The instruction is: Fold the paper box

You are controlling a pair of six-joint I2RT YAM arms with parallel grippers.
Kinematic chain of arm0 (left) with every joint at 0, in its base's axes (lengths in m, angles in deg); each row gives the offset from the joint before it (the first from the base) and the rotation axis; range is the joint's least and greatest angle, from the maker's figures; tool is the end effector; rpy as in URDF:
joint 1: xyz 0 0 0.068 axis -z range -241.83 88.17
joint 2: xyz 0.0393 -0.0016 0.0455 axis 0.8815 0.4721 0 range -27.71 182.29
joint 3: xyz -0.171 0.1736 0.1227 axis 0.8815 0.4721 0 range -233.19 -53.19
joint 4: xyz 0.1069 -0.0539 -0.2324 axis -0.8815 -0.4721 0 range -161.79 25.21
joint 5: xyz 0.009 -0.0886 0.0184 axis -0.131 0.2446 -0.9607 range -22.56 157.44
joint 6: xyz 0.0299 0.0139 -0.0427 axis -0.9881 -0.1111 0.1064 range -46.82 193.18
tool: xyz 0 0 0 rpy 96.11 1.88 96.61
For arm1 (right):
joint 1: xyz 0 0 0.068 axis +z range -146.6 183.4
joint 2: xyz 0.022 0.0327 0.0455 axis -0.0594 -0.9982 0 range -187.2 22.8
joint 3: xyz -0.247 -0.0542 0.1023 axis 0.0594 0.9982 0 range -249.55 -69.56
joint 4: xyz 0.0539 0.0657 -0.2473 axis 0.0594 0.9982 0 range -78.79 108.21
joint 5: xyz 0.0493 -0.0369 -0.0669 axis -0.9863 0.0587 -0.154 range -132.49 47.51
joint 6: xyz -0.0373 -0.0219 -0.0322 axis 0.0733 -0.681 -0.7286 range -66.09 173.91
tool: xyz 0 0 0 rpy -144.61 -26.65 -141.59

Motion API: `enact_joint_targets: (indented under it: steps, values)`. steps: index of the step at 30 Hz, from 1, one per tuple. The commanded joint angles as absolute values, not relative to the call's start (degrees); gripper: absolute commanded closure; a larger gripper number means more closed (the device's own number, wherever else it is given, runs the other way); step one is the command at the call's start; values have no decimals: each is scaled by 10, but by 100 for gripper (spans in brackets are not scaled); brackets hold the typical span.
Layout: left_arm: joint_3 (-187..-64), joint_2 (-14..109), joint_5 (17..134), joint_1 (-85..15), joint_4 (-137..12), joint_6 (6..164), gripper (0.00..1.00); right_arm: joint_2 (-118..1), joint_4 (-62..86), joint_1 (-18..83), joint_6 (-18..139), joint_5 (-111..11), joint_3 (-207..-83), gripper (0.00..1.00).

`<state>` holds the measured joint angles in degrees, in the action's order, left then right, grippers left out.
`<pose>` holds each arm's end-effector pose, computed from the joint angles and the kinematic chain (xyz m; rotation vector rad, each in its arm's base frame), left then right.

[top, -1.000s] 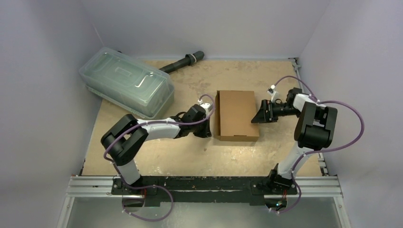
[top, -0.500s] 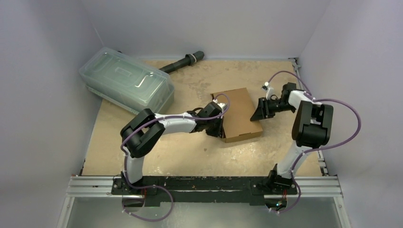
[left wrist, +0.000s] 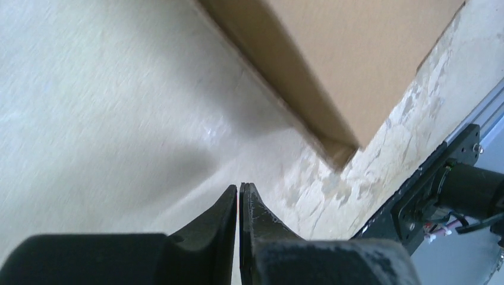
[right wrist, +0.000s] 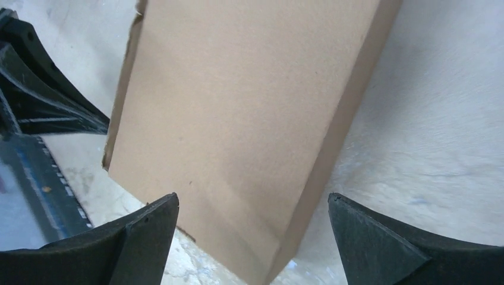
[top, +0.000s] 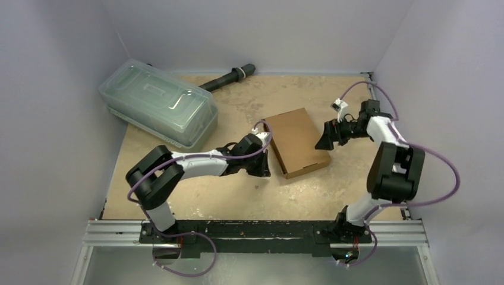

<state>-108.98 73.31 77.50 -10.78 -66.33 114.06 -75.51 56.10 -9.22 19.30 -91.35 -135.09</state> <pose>0.2216 -0.2840 0.1615 0.3197 2.5753 -0.8975 0.3158 -0.0432 0.1973 -0.5873 2.3908 0.9170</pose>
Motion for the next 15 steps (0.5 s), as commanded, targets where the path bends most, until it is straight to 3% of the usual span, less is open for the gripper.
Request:
enact_joint_targets:
  steps: [1,5,6,10,13,15]
  values:
    - [-1010,651,768,-107,-606,1147,95,-630,529,-95,118,-921,-1324,1]
    - [-971,606,723,-89,-613,1191,100,-556,477,-96,120,-844,-1295,2]
    - [-972,602,706,-80,-620,1203,100,-545,450,-96,146,-794,-1284,8]
    - [-1007,629,644,-42,-664,1241,100,-562,407,-103,166,-682,-1242,63]
    - [-1059,673,605,-19,-702,1262,100,-606,409,-103,168,-657,-1228,87]
    - [-1089,699,584,-10,-733,1276,100,-630,406,-103,168,-647,-1222,94]
